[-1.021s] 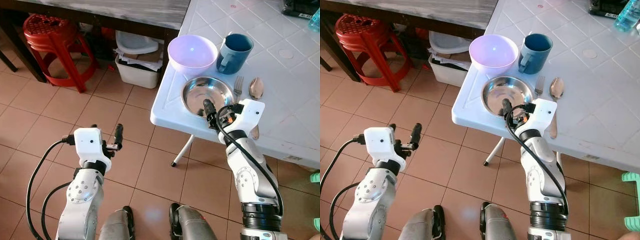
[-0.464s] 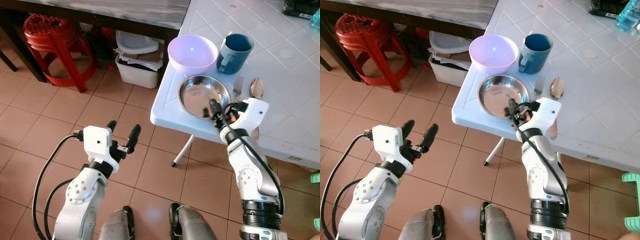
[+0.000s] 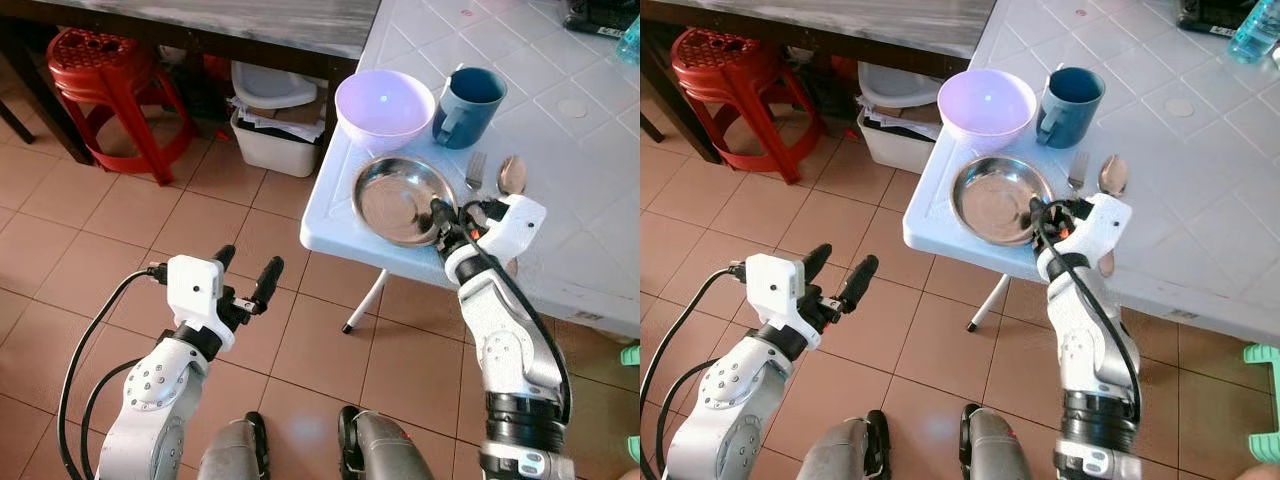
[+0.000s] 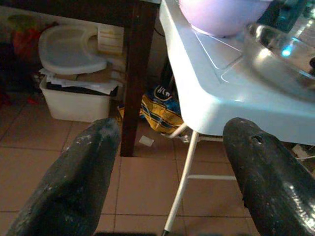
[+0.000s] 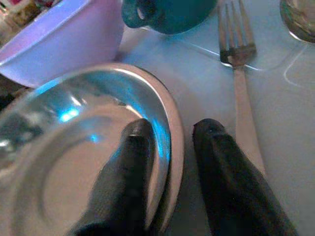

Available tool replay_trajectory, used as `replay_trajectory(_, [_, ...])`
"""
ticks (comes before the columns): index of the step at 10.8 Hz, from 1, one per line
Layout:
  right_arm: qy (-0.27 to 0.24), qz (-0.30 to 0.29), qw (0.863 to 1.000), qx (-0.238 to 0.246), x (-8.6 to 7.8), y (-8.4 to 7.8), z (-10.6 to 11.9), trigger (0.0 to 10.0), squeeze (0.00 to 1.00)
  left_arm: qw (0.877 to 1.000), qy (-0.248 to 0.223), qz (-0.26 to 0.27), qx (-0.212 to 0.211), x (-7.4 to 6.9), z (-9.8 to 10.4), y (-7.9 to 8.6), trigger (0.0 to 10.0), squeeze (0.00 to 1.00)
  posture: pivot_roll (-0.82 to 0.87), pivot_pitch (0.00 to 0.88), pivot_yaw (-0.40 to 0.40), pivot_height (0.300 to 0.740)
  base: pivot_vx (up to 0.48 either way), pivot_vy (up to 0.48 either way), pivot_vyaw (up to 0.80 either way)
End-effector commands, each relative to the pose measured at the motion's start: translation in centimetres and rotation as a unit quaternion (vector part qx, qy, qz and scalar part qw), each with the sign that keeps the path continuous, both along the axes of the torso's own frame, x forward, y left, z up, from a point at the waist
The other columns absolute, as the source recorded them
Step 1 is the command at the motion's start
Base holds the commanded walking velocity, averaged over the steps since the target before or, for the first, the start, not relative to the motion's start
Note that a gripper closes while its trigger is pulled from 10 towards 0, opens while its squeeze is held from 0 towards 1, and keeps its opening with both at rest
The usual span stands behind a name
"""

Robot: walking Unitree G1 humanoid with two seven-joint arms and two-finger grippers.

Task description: Setting the table

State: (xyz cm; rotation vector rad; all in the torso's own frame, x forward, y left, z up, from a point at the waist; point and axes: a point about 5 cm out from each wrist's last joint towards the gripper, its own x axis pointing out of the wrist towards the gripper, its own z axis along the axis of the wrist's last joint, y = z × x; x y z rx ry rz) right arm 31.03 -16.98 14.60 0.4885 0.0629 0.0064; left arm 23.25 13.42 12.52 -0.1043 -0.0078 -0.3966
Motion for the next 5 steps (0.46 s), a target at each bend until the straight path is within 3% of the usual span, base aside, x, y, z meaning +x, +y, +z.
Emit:
replay_trajectory(1, [0.044, -0.005, 0.999, 0.01, -0.25, -0.19, -1.61, 0.0, 0.0, 1.0, -0.004, -0.012, -0.002, -0.23, 0.21, -0.2, 10.0, 0.0, 0.0, 0.24, -0.013, 0.74, 0.0, 0.0, 0.0])
replay_trajectory(5, [0.061, -0.032, 0.998, 0.013, -0.19, -1.18, -1.93, 0.0, 0.0, 1.0, -0.005, -0.008, -0.005, -0.08, 0.06, -0.33, 10.0, 0.0, -0.01, 0.232, -0.017, 0.74, 0.0, 0.0, 0.0])
